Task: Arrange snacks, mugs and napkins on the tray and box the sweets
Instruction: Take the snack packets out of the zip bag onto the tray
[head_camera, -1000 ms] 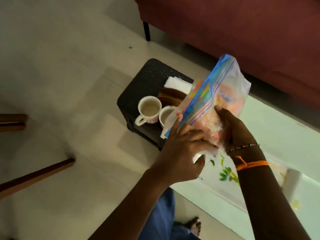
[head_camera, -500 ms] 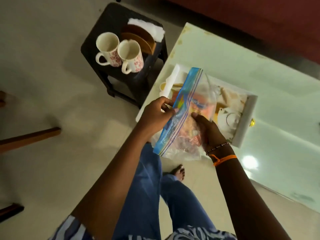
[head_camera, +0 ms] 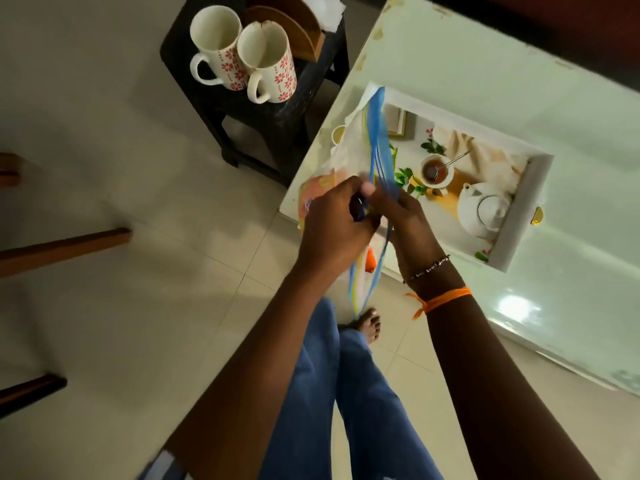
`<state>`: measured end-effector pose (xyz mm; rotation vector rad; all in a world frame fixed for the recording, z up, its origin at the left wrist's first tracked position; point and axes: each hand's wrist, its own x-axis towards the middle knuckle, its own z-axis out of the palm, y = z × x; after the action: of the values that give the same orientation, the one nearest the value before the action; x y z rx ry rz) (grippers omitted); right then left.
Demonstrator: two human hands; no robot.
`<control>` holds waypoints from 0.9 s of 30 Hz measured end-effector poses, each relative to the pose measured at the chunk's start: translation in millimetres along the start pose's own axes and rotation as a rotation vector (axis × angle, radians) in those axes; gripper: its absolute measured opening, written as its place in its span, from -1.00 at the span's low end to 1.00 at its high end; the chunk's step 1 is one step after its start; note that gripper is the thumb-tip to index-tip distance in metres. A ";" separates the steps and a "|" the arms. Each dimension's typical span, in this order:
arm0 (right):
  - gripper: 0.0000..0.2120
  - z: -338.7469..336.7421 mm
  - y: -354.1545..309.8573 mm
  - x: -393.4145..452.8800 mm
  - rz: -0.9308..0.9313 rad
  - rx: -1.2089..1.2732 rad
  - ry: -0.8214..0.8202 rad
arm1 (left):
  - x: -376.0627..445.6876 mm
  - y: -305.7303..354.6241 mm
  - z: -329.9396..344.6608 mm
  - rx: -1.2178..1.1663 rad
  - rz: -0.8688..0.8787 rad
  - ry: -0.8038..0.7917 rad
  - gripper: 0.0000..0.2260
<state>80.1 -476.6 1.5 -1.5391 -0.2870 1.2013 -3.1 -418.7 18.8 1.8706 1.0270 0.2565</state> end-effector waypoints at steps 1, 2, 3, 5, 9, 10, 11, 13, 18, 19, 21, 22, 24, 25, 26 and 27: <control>-0.88 -0.1 0.1 0.0 -0.031 -0.094 0.031 | -2.2 0.3 0.3 -0.029 -0.024 0.026 -0.86; -0.88 -1.1 -1.7 0.3 -0.045 -0.183 0.070 | -3.8 -0.6 -0.4 -0.065 -0.055 0.051 -0.86; -0.86 -3.6 -2.8 2.0 -0.040 -0.248 0.115 | -5.5 -2.1 -3.6 -0.101 -0.093 0.081 -0.85; -0.80 -11.9 -7.9 4.5 -0.009 -0.333 0.184 | -10.5 -5.0 -15.7 -0.144 -0.163 0.173 -0.84; -0.79 -25.3 -34.5 -0.9 -0.103 -0.737 0.446 | -23.4 -10.0 -49.8 -0.167 -0.217 0.373 -0.84; -0.76 -20.7 -44.5 -7.3 -0.196 -0.898 0.532 | -26.4 -10.7 -56.8 -0.179 -0.226 0.391 -0.81; -0.74 -11.4 -54.5 -14.6 -0.333 -0.993 0.596 | -29.2 -10.6 -62.4 -0.198 -0.231 0.398 -0.77; -0.78 19.2 -72.8 -28.0 -0.567 -0.999 0.566 | -33.6 -8.8 -67.6 -0.228 -0.228 0.399 -0.74; -0.75 82.2 -43.1 -8.9 -0.109 -1.237 -0.204 | -43.3 -7.1 -70.4 -0.224 -0.202 0.405 -0.77; -0.72 88.3 -30.5 1.0 0.010 -1.268 -0.330 | -45.9 -7.3 -70.0 -0.217 -0.210 0.397 -0.77; -0.74 99.0 -14.5 12.1 0.127 -1.289 -0.459 | -50.6 -8.6 -67.8 -0.210 -0.220 0.384 -0.75; -0.79 102.8 -11.4 12.5 0.162 -1.257 -0.471 | -52.0 -9.1 -66.5 -0.200 -0.216 0.380 -0.75; -0.69 107.3 -10.3 9.8 0.172 -1.211 -0.453 | -54.1 -12.1 -63.4 -0.176 -0.204 0.371 -0.74; -0.62 108.7 -11.2 7.7 0.083 -1.232 -0.445 | -54.1 -13.8 -61.6 -0.166 -0.200 0.363 -0.74; -0.59 111.1 -8.8 6.7 0.051 -1.182 -0.392 | -53.5 -15.8 -59.6 -0.151 -0.197 0.351 -0.73; -0.59 110.6 -7.7 4.1 0.027 -1.147 -0.320 | -52.4 -17.1 -57.7 -0.132 -0.192 0.334 -0.72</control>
<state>-2.8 -405.1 19.5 -2.2772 -1.3450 1.3758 -77.5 -417.4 47.6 1.6296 1.3721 0.5224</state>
